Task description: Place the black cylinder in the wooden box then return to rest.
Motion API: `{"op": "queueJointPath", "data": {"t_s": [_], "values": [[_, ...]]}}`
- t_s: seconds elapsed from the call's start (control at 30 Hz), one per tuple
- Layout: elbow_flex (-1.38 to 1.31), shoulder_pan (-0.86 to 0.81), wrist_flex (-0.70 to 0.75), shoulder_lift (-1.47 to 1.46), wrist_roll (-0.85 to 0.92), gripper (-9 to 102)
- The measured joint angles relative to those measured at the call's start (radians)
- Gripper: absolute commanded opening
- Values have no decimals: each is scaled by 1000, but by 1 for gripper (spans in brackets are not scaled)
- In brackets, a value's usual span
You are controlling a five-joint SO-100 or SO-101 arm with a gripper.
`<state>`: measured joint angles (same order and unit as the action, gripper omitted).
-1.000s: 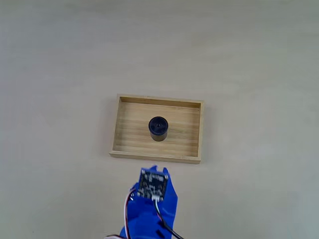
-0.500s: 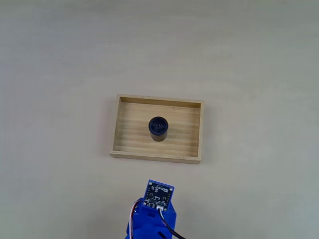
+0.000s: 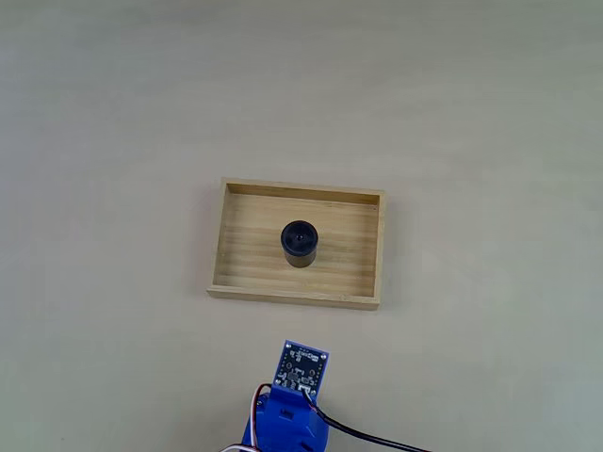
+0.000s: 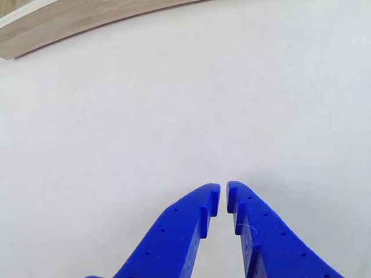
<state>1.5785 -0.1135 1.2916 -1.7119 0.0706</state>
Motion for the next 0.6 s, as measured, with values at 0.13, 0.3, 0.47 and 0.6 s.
{"op": "queueJointPath", "data": {"t_s": [0.13, 0.3, 0.47, 0.6], "values": [[0, 3, 46, 0, 0, 0], [0, 20, 66, 0, 0, 0], [0, 20, 66, 0, 0, 0], [0, 20, 66, 0, 0, 0]]}}
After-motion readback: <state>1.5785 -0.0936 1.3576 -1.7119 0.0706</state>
